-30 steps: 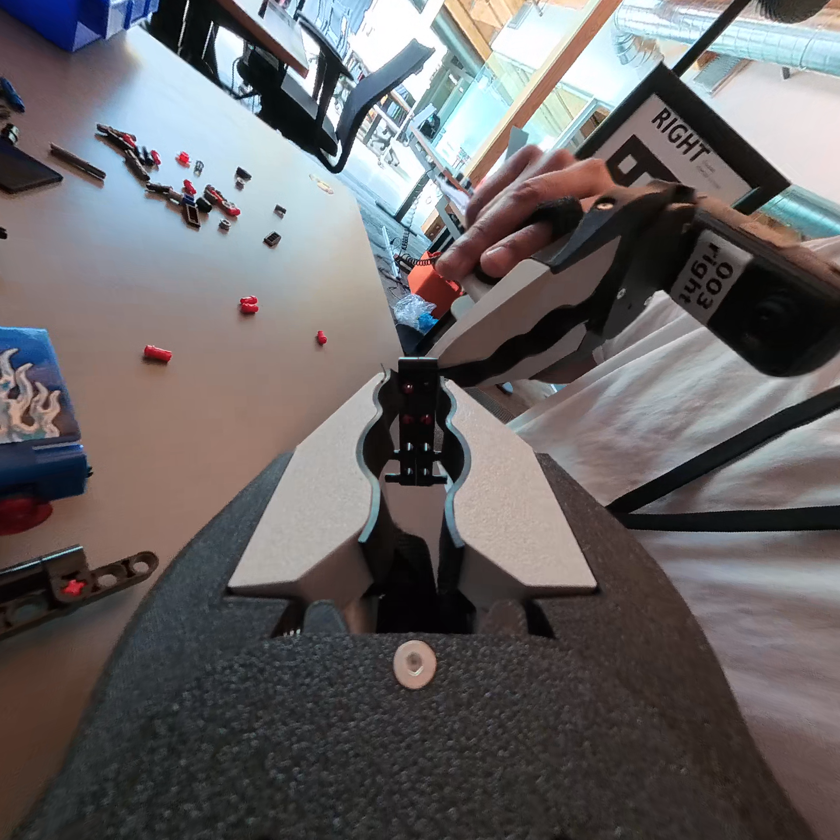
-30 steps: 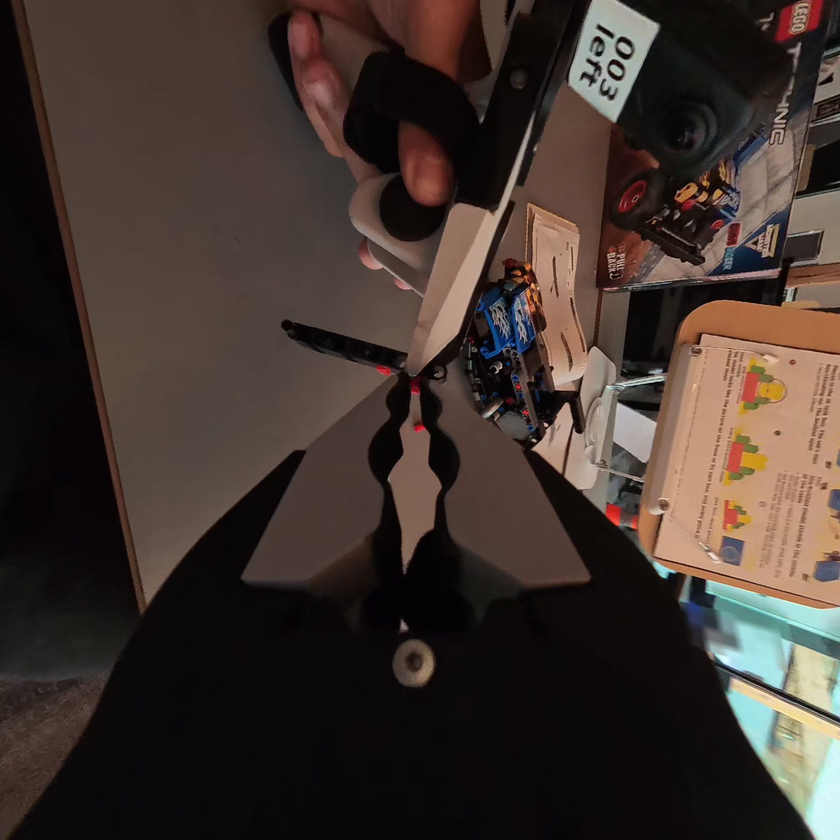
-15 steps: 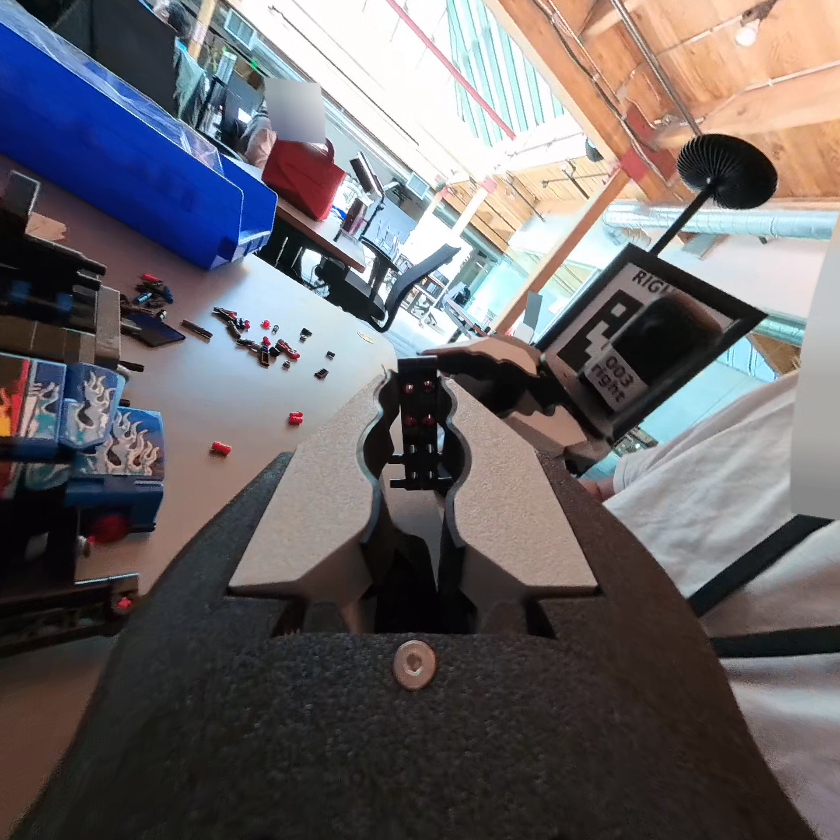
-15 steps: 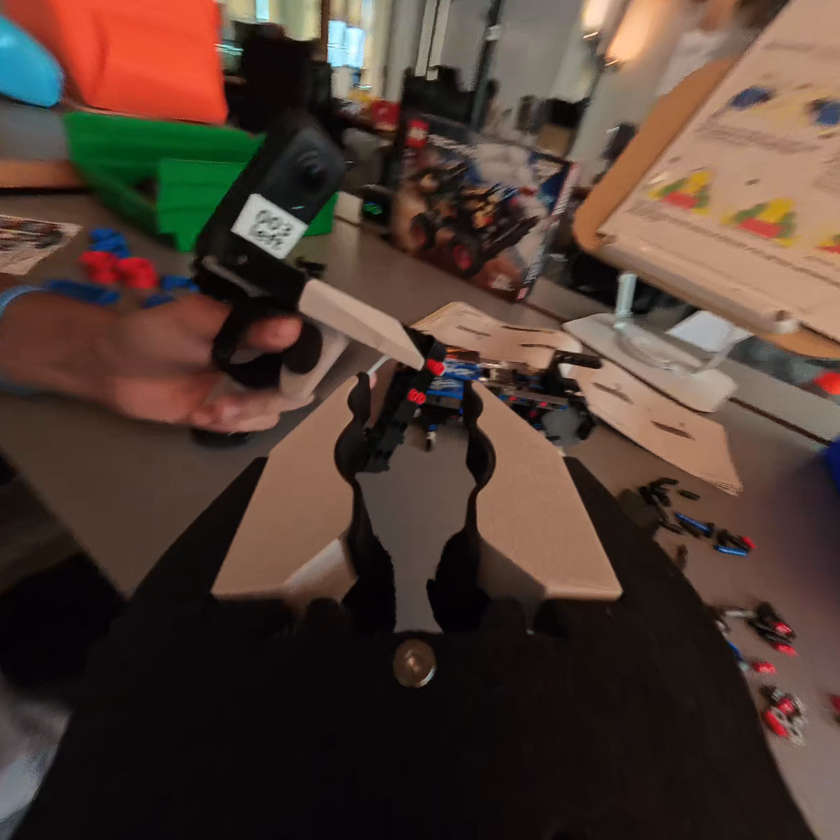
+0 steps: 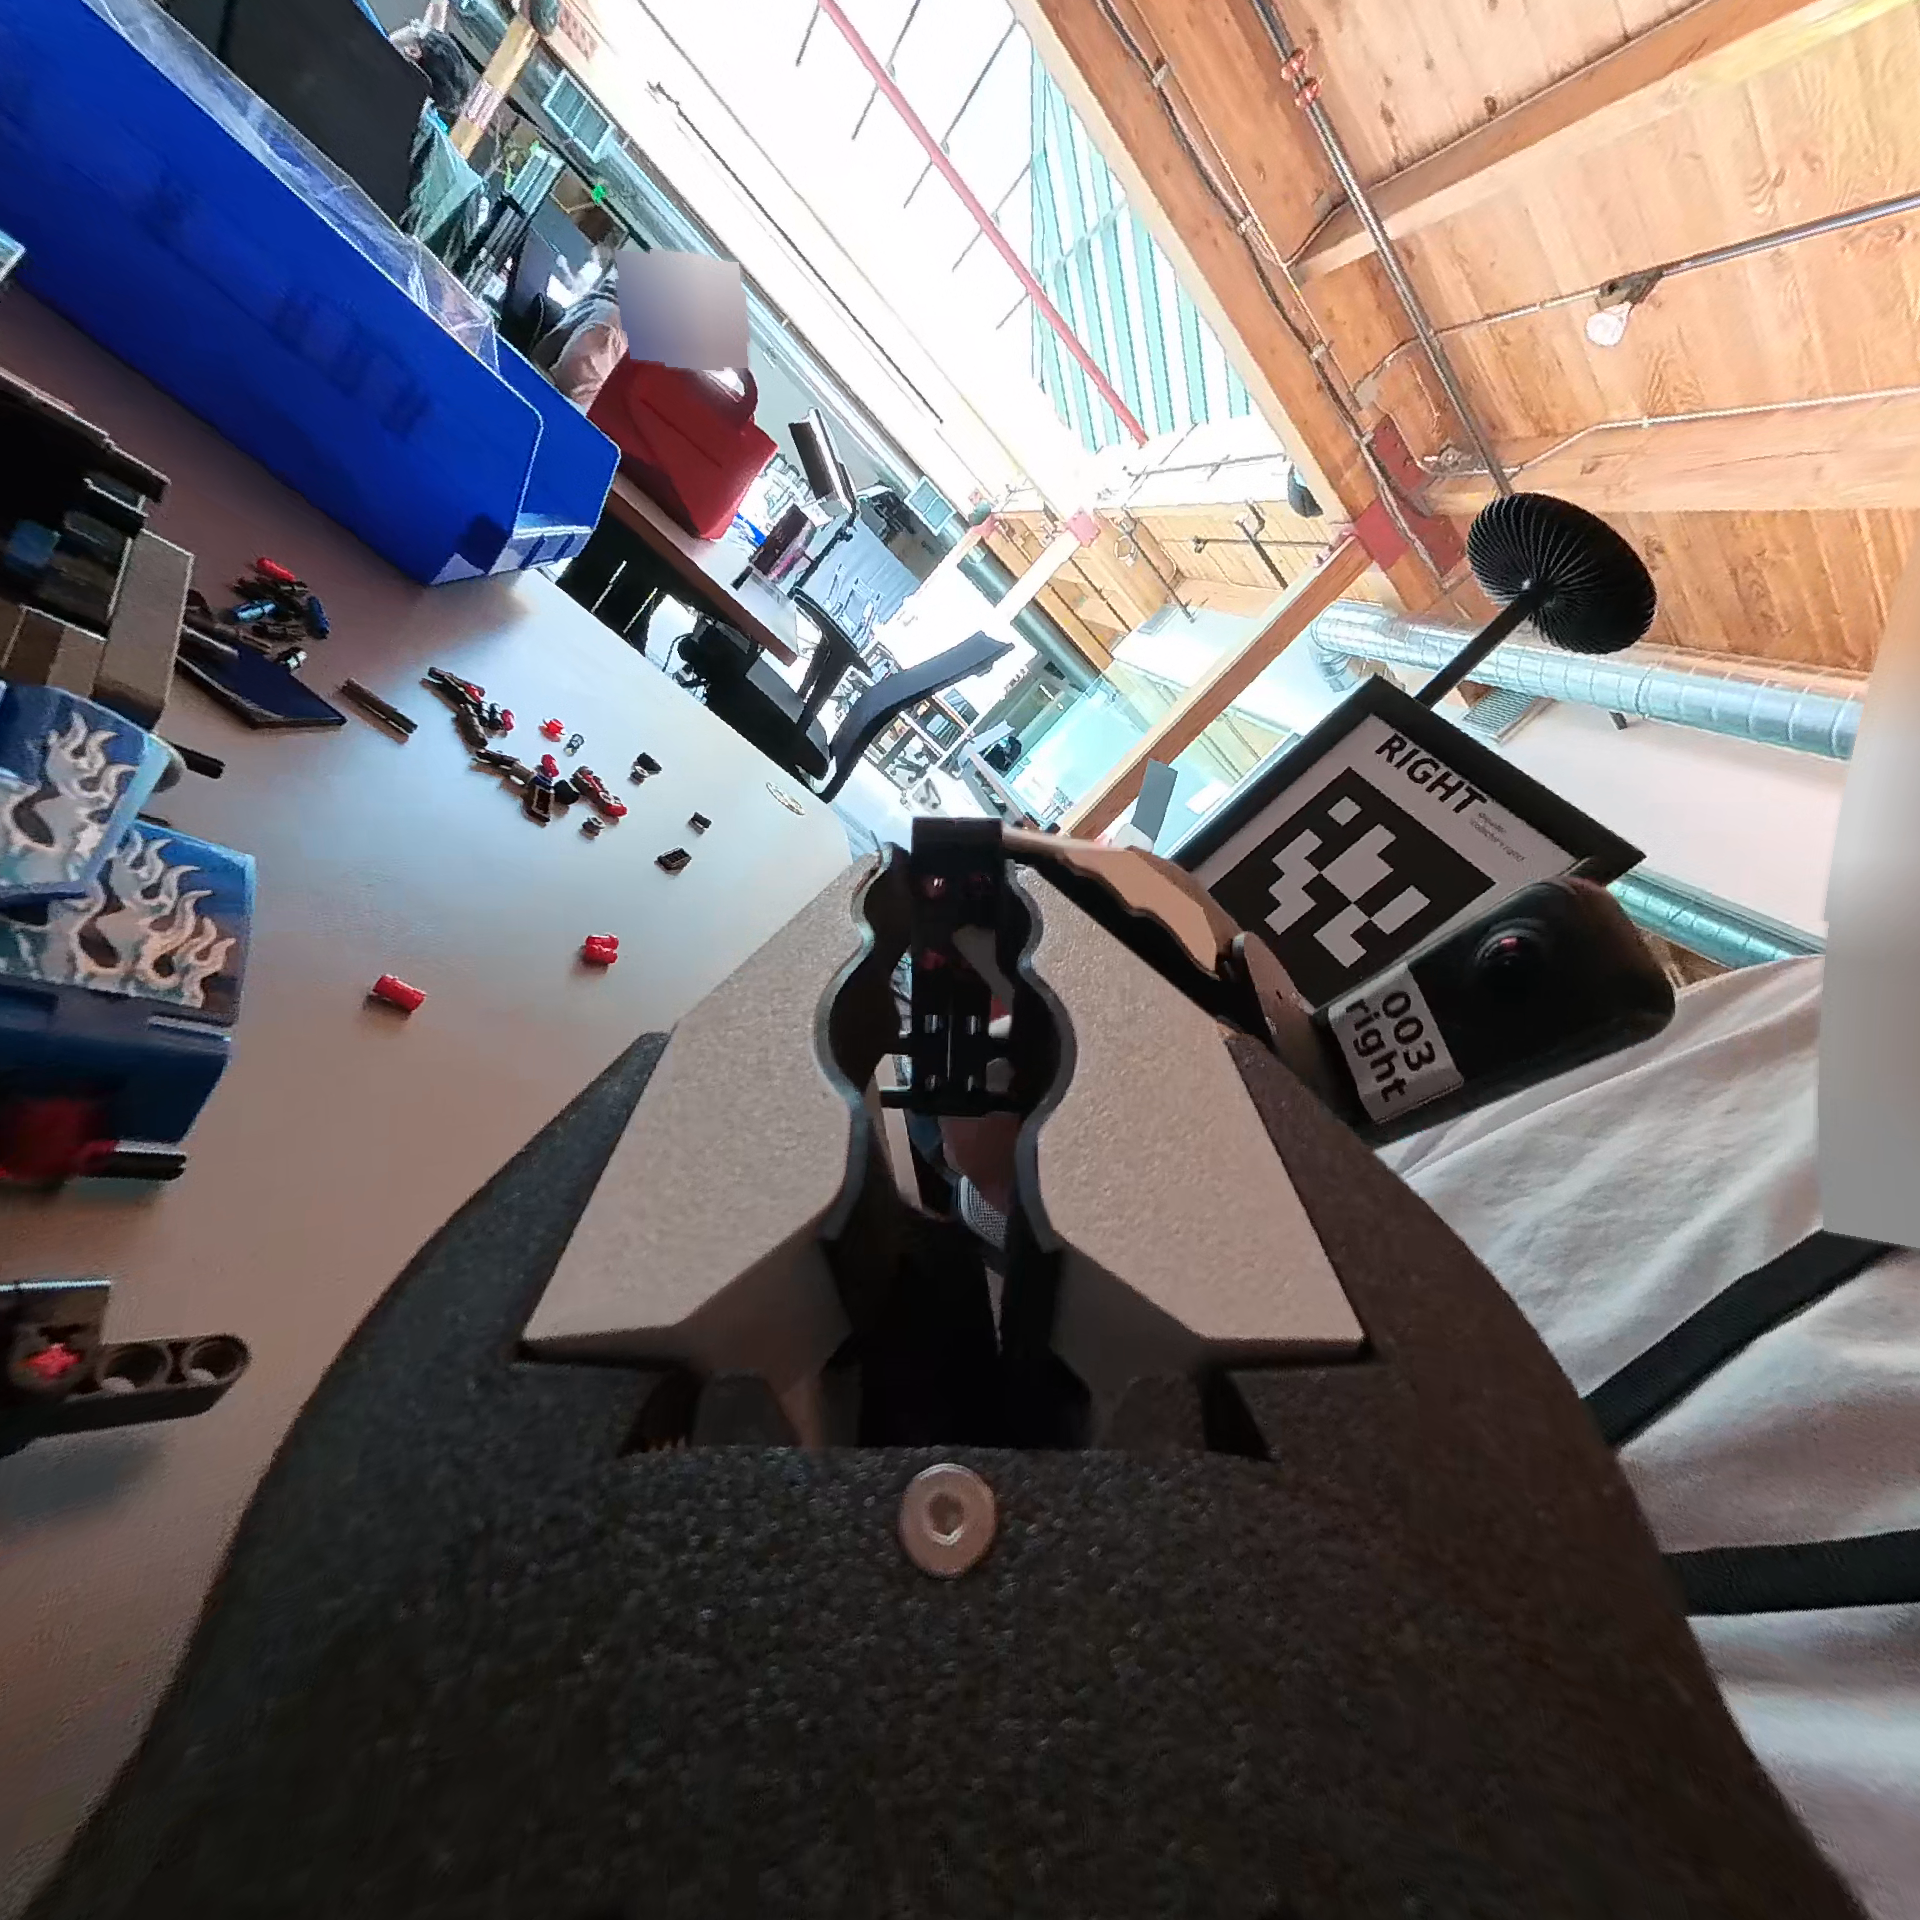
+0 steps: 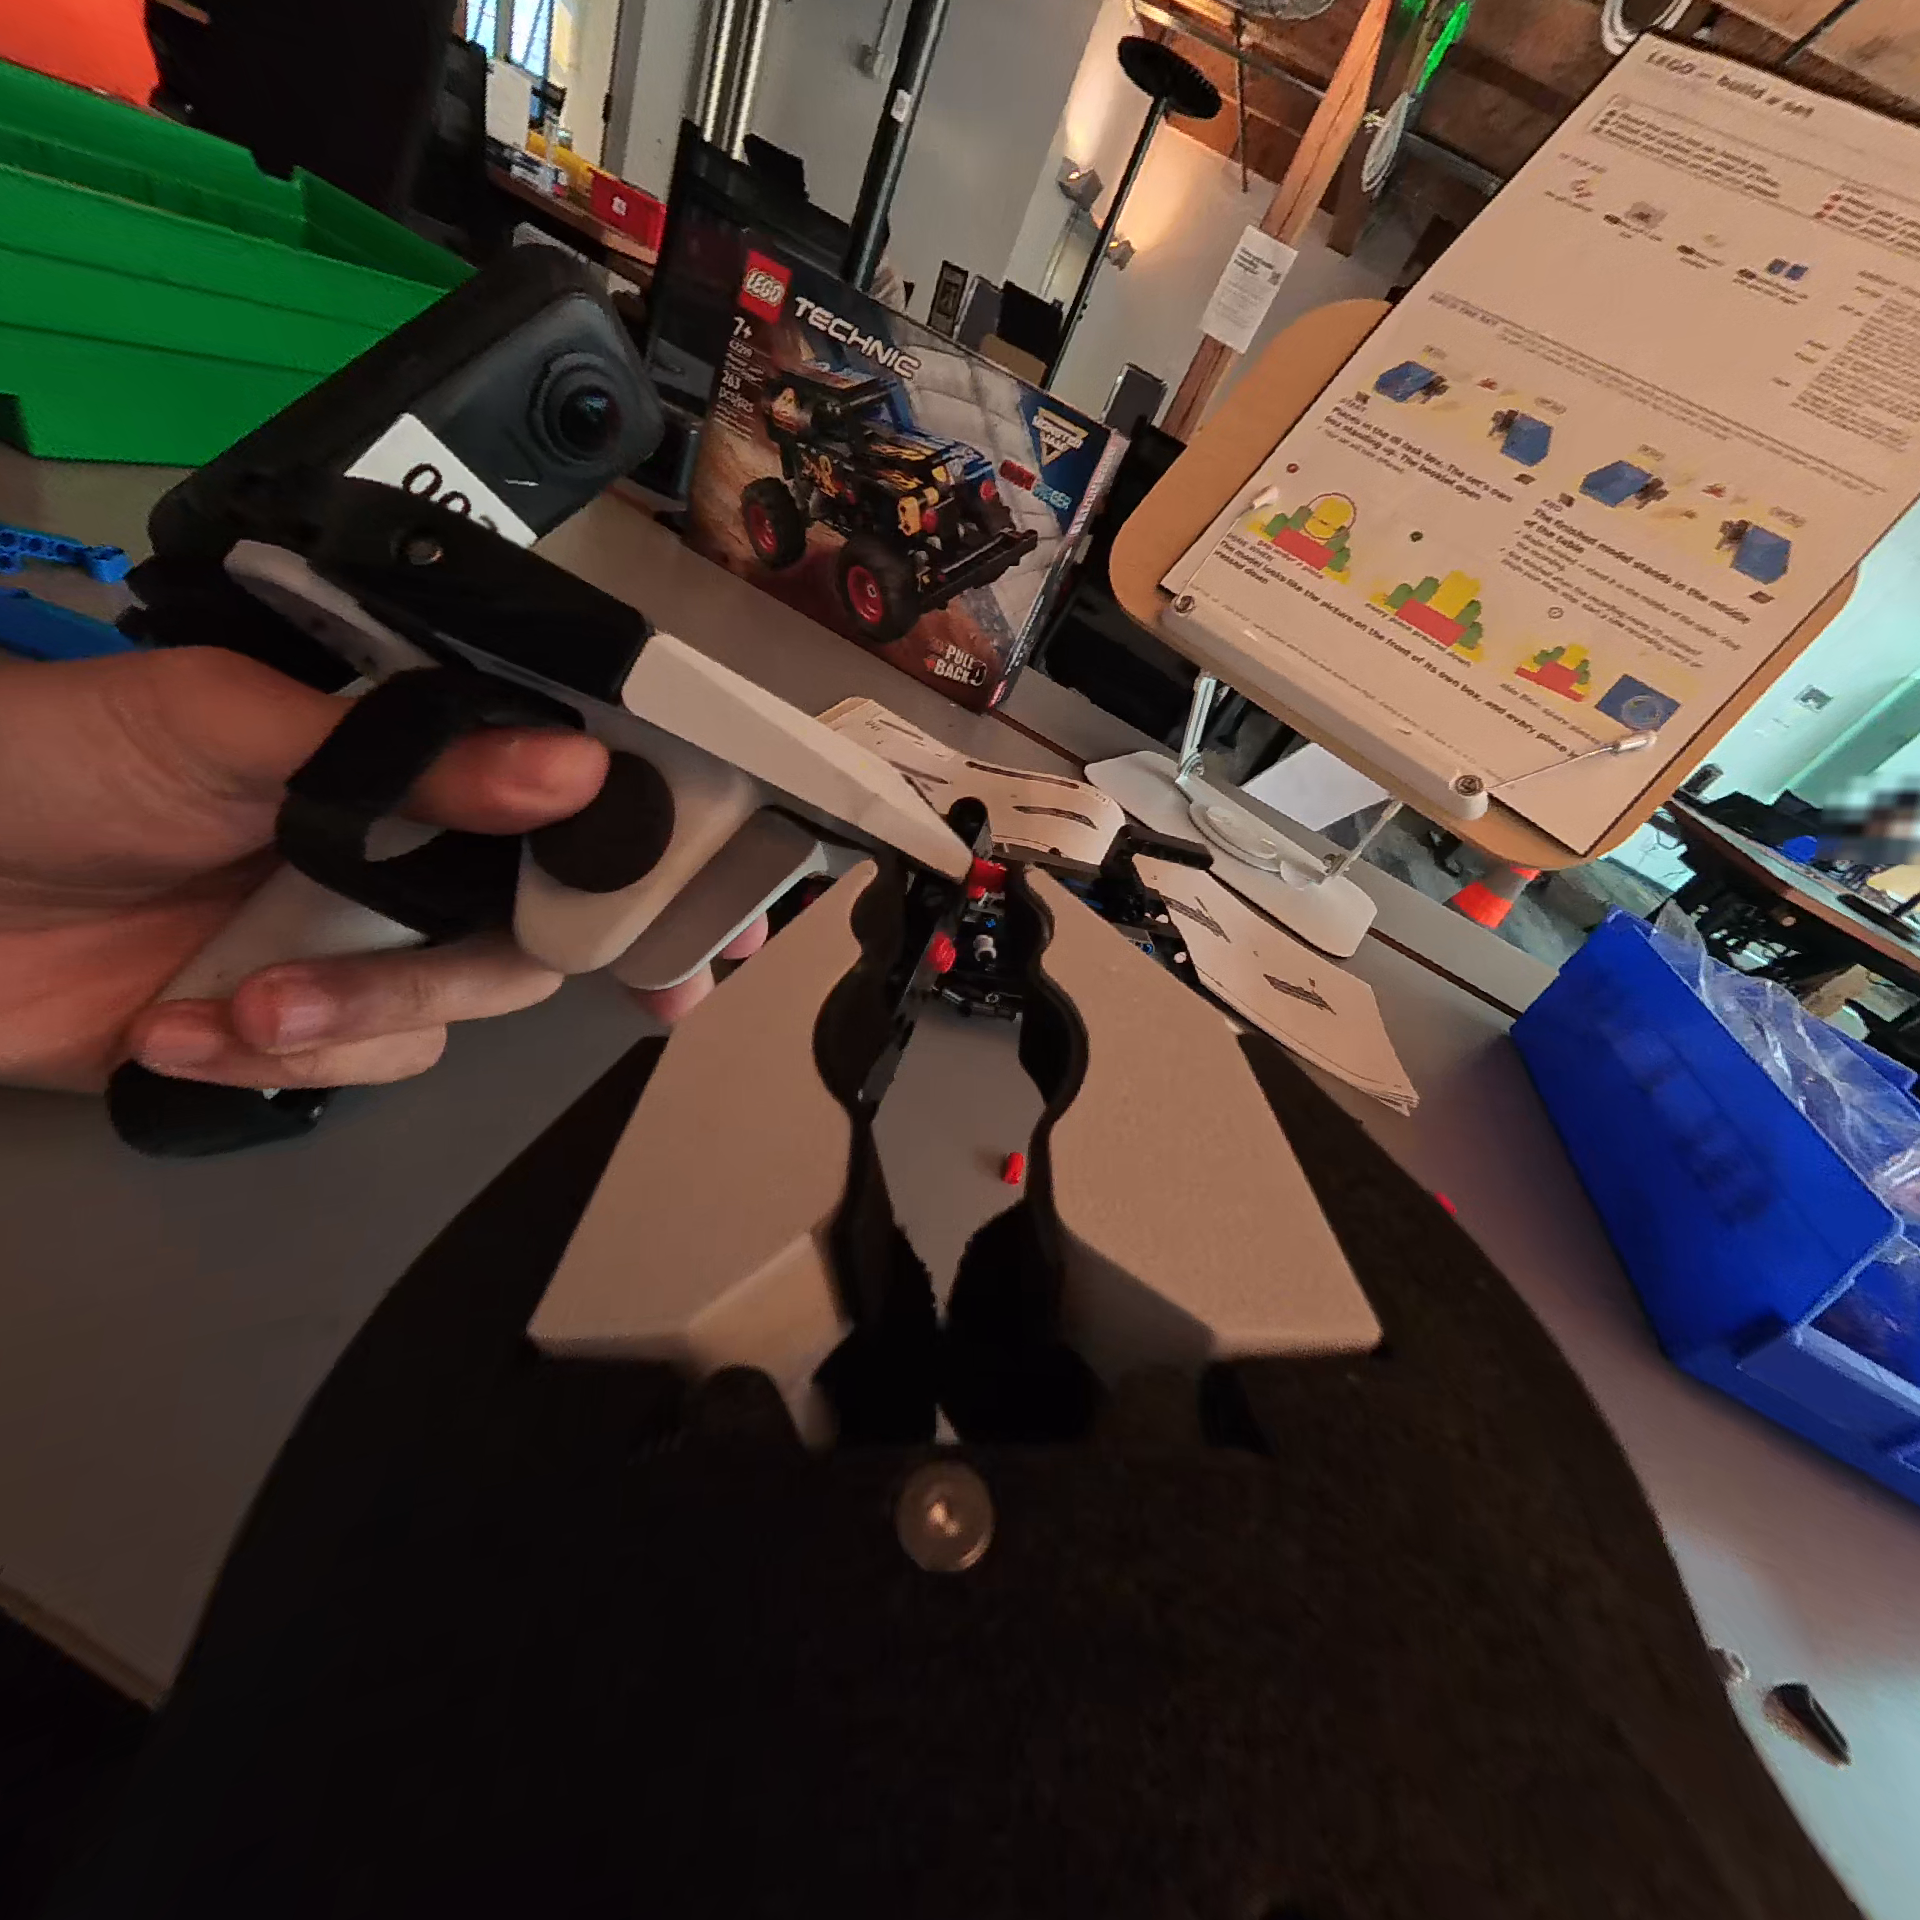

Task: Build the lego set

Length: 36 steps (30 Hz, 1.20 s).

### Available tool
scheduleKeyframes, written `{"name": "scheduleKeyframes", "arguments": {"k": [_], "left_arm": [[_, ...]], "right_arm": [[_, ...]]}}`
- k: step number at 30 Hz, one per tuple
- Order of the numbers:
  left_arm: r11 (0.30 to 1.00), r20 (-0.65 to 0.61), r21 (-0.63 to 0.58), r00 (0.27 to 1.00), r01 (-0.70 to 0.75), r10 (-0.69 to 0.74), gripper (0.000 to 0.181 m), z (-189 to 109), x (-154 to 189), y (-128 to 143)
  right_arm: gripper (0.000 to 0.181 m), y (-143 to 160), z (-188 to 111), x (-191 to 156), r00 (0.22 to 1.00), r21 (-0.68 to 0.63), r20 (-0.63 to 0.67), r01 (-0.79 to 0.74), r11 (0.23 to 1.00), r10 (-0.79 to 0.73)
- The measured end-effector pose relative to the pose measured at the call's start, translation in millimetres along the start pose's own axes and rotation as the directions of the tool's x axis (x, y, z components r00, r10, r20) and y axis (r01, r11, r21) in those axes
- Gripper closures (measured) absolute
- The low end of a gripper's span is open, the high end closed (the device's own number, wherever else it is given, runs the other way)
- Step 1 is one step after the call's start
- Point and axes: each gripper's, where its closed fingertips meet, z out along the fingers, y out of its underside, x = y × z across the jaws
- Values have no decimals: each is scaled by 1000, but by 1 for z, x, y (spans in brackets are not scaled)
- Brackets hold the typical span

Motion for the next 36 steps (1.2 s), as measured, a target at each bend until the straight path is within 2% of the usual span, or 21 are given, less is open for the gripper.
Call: {"name": "scheduleKeyframes", "arguments": {"k": [8, 10, 13, 16, 20, 24, 27, 36], "left_arm": [[999, -5, 14, 999, -50, 50, 167, 1, 6, 0], [998, -4, 3, 998, -69, 69, 167, 2, 7, 1], [1000, 4, -2, 1000, -25, 25, 167, 2, 0, 1], [1000, -49, -11, 998, 28, -29, 168, 2, 2, -1], [1000, -55, 0, 998, -22, 22, 168, 2, 8, -2], [993, 12, 27, 994, -113, 112, 168, -1, 7, -8], [983, 50, 29, 983, -180, 178, 168, -1, 8, -9], [976, 62, 29, 975, -217, 215, 167, -1, 9, -10]], "right_arm": [[170, -4, -2, -1, 1000, 50, -9, -18, 999, 18], [170, -5, -4, -2, 999, 63, -28, 31, 998, -29], [169, -1, -1, -1, 1000, 46, 4, 0, 999, -1], [168, -1, -1, 0, 1000, 8, 14, 15, 1000, -15], [161, -3, -6, 1, 999, -9, 12, -37, 999, 37], [159, 0, -6, 0, 998, -38, 2, -58, 998, 58], [167, 3, -4, -5, 998, -57, 18, -64, 996, 65], [171, 1, -5, -1, 1000, -56, -3, -10, 998, 10]]}}
